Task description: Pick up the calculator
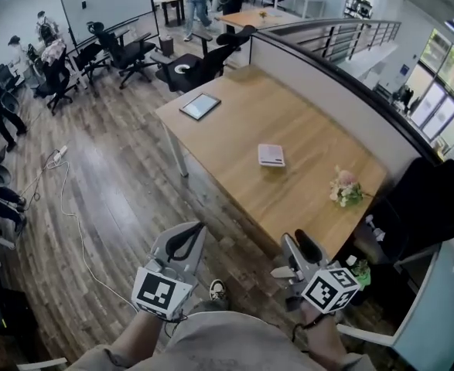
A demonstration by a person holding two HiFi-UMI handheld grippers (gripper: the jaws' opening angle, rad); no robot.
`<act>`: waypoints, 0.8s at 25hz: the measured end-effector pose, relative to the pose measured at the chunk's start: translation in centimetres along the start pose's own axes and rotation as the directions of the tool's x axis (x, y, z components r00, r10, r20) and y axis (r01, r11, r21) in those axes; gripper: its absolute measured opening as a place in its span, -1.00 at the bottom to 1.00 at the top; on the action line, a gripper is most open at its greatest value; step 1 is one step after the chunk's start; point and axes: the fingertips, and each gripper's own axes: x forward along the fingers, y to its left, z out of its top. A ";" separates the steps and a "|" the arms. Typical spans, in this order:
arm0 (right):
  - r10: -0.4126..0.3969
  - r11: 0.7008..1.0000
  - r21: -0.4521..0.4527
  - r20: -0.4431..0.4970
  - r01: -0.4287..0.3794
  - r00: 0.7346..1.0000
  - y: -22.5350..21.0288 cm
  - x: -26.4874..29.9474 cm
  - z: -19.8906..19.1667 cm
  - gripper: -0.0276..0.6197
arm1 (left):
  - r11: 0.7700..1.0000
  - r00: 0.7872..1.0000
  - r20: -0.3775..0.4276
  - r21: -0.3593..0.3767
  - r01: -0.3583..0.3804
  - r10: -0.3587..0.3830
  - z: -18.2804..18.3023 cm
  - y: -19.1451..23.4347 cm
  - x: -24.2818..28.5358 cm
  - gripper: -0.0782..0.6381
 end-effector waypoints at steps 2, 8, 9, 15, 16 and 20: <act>-0.019 0.997 0.073 0.005 0.019 1.000 -0.9 2.3 -0.2 -0.37 | 1.000 1.000 -0.002 0.012 0.011 -0.011 -0.3 2.3 1.2 -0.78; -0.060 0.930 0.367 0.057 0.035 0.997 -3.7 7.5 -1.1 -0.37 | 0.997 0.999 0.005 0.066 0.051 -0.051 -1.5 6.6 4.7 -0.78; -0.088 0.900 0.431 0.052 0.057 0.995 -4.2 7.9 -1.6 -0.37 | 0.997 0.998 0.001 0.061 0.056 -0.056 -1.7 7.0 5.2 -0.78; -0.156 0.876 0.465 0.022 0.128 0.987 -7.1 10.2 -1.8 -0.37 | 0.995 0.995 -0.031 0.034 0.091 -0.090 -3.4 7.9 8.5 -0.78; -0.146 0.878 0.465 0.029 0.116 0.989 -7.6 10.8 -1.5 -0.37 | 0.995 0.995 -0.037 0.035 0.096 -0.095 -3.7 8.2 9.3 -0.78; -0.215 0.796 0.577 -0.017 0.185 0.976 -10.9 12.1 -2.2 -0.37 | 0.993 0.992 -0.056 0.035 0.116 -0.114 -4.3 8.8 12.4 -0.78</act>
